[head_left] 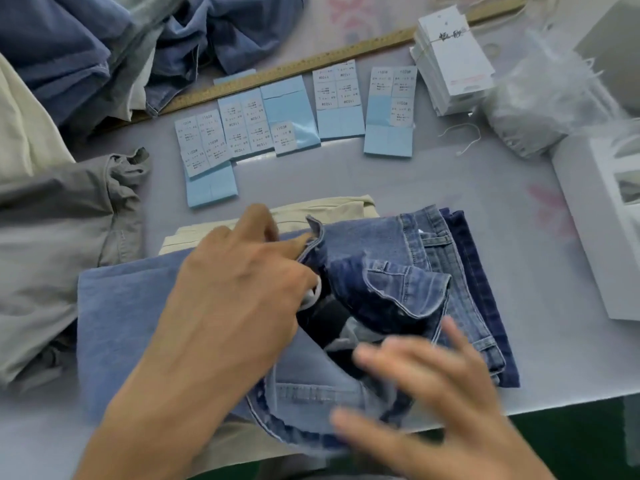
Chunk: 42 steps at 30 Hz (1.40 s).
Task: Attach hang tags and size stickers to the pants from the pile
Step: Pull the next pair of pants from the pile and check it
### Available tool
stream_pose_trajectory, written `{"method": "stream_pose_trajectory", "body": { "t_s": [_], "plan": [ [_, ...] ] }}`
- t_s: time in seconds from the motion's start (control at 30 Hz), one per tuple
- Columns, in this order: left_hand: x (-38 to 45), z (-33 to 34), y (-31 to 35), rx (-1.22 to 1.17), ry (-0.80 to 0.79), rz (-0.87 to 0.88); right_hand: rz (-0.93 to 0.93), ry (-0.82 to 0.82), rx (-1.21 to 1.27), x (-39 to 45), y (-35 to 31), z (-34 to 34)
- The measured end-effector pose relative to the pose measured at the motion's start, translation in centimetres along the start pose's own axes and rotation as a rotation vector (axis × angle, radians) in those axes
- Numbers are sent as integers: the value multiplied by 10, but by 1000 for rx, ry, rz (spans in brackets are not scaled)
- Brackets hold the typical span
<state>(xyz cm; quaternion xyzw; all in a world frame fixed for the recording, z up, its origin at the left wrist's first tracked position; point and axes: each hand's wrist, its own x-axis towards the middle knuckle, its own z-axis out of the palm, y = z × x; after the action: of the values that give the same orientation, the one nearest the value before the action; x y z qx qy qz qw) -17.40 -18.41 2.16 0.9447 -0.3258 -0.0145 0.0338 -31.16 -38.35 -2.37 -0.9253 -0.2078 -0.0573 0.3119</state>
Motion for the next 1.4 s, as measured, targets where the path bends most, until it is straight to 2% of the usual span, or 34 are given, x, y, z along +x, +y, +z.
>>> {"method": "stream_pose_trajectory", "body": {
  "t_s": [0.1,0.17,0.23,0.3,0.4,0.5,0.6,0.67,0.73,0.8,0.87,0.93,1.0,1.1,1.13,1.17,1.23,1.3,1.33,1.4],
  "plan": [
    [10,8,9,-48,-206,-15,401,-82,327,5,53,-16],
    [12,10,12,-57,-236,-69,519,-177,440,11,79,-21],
    [14,9,18,-2,-145,-9,472,-217,414,13,89,-16],
    [20,13,27,-17,-103,128,412,-119,440,15,84,-12],
    [36,24,44,-34,-257,294,329,-8,377,8,74,-10],
    [49,42,39,5,-285,250,241,-19,208,0,65,-13],
    [48,49,17,-172,-188,139,106,-86,71,-10,60,-13],
    [40,50,5,-355,-195,29,38,-4,-53,-22,55,-8],
    [34,50,-3,-489,-270,-82,36,119,-111,-36,44,2],
    [32,49,-4,-502,-297,-139,59,223,-85,-47,36,17],
    [31,46,-1,-486,-222,-170,66,313,-58,-49,34,31],
    [29,42,0,-461,-130,-211,85,337,-34,-42,37,36],
    [26,40,-5,-452,-130,-245,155,207,88,-34,44,28],
    [23,38,-10,-562,-199,-284,337,-100,622,-21,55,-6],
    [22,39,-11,-600,-201,-289,372,-84,782,-16,60,-16],
    [22,39,-11,-624,-194,-293,437,14,847,-9,65,-22],
    [21,41,-10,-632,-168,-271,587,189,737,11,74,-26],
    [22,44,-9,-625,-107,-219,672,77,582,33,79,-19],
    [22,45,-9,-614,-61,-198,694,11,589,41,80,-13],
    [25,45,-13,-577,60,-163,746,8,815,51,83,-7]
  ]
}}
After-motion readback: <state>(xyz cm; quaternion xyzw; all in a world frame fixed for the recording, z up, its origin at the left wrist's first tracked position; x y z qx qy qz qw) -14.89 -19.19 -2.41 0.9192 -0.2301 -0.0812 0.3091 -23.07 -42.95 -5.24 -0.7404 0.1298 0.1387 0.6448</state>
